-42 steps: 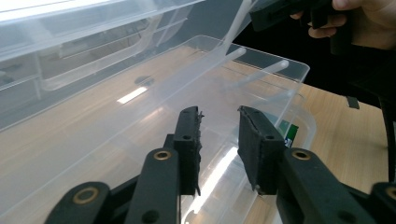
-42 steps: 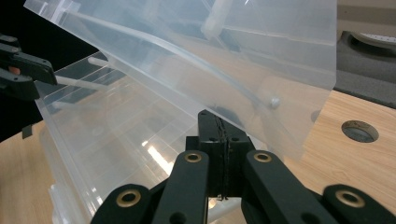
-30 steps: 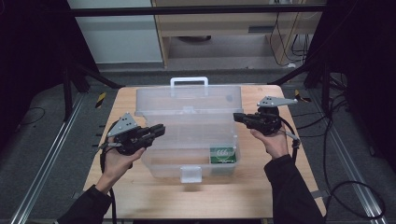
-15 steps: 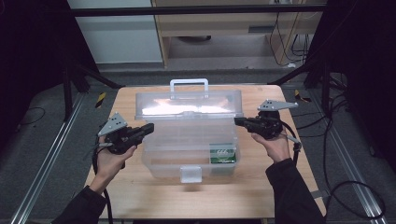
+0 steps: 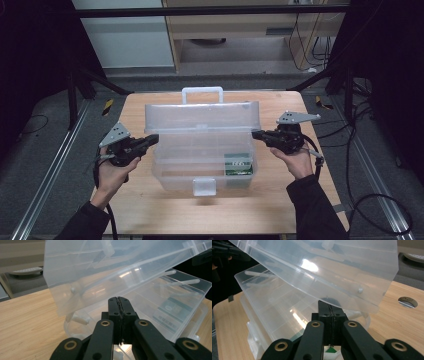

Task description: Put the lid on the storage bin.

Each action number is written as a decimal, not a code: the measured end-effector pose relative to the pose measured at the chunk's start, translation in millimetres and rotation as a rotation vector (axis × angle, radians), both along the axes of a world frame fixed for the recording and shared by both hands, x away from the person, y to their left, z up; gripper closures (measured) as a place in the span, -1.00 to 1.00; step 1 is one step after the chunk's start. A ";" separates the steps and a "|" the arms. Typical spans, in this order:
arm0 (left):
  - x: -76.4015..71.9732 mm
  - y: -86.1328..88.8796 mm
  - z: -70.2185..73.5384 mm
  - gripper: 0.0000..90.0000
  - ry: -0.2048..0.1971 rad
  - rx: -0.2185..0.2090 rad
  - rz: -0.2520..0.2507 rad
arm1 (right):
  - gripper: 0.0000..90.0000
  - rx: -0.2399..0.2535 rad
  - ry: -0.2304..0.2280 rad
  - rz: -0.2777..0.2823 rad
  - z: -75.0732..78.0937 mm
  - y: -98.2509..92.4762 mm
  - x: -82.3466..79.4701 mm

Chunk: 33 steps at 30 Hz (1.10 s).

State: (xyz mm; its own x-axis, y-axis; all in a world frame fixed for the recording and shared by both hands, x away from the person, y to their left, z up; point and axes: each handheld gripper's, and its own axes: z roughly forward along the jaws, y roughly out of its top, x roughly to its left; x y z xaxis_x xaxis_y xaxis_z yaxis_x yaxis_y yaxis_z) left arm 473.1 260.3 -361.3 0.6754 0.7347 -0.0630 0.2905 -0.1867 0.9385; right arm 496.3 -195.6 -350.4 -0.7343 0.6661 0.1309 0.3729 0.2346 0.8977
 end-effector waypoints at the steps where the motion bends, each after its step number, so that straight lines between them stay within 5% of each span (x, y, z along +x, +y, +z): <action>1: -0.6 0.9 -0.6 0.97 0.000 0.001 0.003 | 1.00 -0.005 0.000 0.000 -0.7 -0.1 -1.0; 9: -7.5 6.0 -8.2 0.98 0.004 0.018 0.003 | 1.00 -0.012 0.011 0.012 -11.0 -1.1 -10.7; 16: -18.0 11.4 -19.4 0.98 -0.002 -0.010 0.019 | 1.00 -0.013 0.018 0.015 -19.7 -2.0 -17.0; 33: -27.7 13.6 -35.8 0.98 -0.006 0.024 0.052 | 0.99 -0.028 0.013 -0.002 -34.9 -6.0 -29.1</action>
State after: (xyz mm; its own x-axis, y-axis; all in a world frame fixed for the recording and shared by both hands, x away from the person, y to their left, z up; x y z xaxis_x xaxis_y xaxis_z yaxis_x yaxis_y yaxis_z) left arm 445.4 274.0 -397.1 0.6369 0.7699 -0.0411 0.2947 -0.1938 0.9357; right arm 467.3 -201.6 -385.3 -0.7312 0.6712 0.1221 0.3851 0.2584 0.8860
